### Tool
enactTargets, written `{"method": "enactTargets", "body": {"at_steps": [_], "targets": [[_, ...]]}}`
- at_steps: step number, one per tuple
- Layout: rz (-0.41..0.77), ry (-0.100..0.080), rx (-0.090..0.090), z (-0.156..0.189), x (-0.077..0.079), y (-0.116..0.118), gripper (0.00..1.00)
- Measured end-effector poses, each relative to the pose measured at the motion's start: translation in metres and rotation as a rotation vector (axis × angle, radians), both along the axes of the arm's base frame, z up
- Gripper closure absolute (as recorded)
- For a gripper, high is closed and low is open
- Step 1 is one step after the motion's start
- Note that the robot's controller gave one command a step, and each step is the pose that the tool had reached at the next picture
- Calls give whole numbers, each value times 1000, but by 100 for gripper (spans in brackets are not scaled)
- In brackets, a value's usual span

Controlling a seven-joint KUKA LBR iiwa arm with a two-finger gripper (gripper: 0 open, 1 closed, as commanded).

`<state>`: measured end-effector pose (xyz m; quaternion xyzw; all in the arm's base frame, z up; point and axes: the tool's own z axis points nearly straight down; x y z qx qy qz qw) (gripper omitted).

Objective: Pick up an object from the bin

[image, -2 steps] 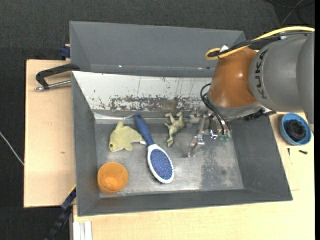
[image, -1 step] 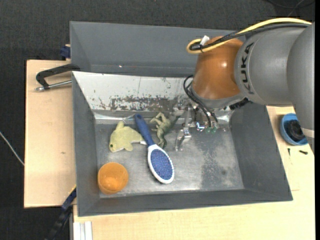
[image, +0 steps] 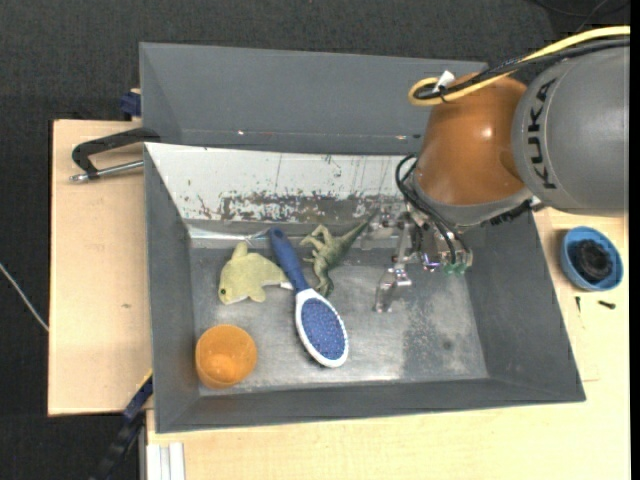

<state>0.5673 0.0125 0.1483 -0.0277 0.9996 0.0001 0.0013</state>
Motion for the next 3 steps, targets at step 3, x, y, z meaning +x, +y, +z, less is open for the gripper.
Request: {"method": "enactTargets", "body": {"at_steps": [3], "targets": [[-281,0,-16,-52,14,196,0]]}}
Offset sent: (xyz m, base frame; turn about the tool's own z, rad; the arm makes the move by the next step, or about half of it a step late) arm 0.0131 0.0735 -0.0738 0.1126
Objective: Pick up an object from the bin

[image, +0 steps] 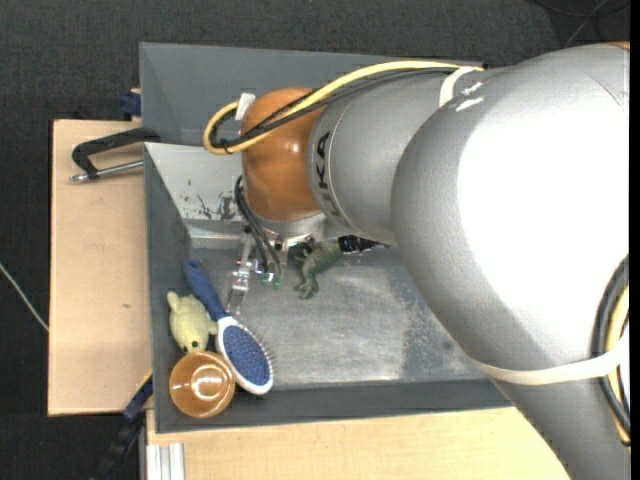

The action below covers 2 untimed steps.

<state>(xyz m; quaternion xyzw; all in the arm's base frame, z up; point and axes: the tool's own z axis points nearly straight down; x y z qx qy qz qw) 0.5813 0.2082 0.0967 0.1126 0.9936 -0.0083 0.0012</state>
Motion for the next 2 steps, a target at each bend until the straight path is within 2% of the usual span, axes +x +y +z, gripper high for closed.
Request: {"method": "enactTargets", "body": {"at_steps": [1,2], "targets": [[36,-10,23,85,-41,25,0],[-40,-4,19,-26,1,-35,0]]}}
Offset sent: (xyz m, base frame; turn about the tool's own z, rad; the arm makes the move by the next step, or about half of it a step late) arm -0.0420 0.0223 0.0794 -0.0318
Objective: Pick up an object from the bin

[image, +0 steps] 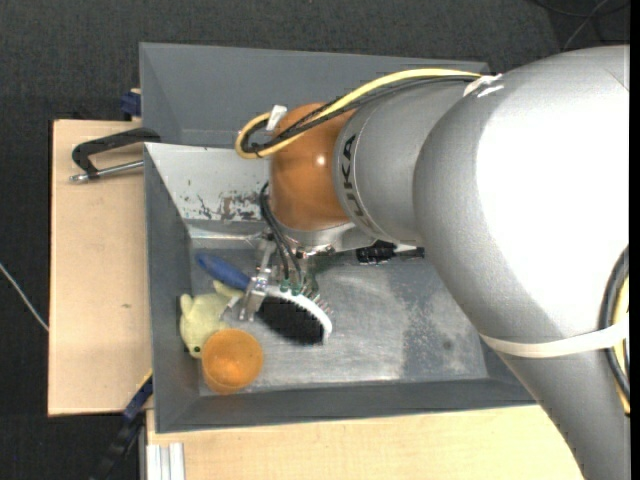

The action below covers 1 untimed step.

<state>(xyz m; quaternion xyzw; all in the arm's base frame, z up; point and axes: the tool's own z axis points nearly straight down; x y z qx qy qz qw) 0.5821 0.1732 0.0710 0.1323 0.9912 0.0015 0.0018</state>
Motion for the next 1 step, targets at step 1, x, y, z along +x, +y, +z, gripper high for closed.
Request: {"method": "enactTargets", "body": {"at_steps": [1], "targets": [[4,-2,1,2,0,3,100]]}}
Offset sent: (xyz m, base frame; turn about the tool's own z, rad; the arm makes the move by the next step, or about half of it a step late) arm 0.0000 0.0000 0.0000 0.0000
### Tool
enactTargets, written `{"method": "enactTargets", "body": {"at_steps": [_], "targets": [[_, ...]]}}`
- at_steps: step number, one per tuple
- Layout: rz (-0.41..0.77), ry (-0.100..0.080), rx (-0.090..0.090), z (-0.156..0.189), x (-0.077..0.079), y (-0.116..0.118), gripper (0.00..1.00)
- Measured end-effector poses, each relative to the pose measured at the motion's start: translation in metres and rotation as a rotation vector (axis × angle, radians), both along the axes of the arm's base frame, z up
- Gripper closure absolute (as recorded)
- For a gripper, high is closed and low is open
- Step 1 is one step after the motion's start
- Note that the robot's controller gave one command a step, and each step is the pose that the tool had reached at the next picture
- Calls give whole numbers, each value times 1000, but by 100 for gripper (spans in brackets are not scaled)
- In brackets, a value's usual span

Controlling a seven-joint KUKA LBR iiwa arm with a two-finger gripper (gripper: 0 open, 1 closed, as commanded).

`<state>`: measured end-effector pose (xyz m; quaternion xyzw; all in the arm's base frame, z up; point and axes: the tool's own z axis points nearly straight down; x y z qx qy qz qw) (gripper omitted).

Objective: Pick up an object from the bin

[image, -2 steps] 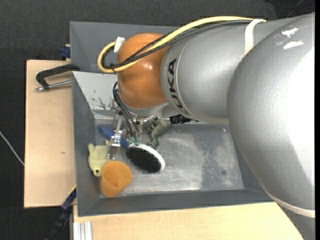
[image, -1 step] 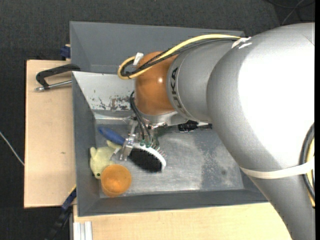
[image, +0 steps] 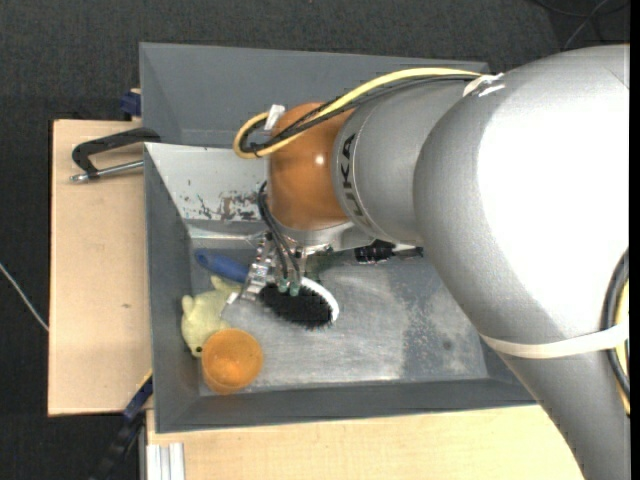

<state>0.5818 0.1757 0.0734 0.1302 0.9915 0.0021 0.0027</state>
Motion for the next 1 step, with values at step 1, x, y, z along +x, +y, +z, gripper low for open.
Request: {"method": "enactTargets", "body": {"at_steps": [1], "targets": [[-39,-6,2,156,3,19,100]]}}
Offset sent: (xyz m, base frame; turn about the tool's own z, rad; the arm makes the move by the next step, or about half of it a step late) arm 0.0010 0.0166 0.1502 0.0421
